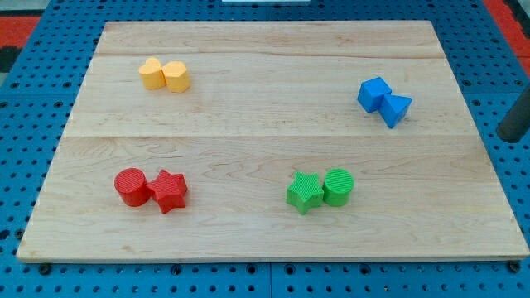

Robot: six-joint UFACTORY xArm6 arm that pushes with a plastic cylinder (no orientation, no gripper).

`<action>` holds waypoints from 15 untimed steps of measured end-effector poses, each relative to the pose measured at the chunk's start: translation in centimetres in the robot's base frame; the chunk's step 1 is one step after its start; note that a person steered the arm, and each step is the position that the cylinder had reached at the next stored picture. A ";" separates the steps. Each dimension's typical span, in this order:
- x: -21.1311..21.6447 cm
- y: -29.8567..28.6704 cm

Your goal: Move the red circle towards the center

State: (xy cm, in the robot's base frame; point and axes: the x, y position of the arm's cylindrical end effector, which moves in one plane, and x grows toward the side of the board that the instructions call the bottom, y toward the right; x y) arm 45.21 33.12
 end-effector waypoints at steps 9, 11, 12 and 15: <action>1.5 -49.1; -1.7 -47.6; 2.2 -41.0; 5.3 -33.4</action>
State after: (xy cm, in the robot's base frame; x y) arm 50.50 -0.32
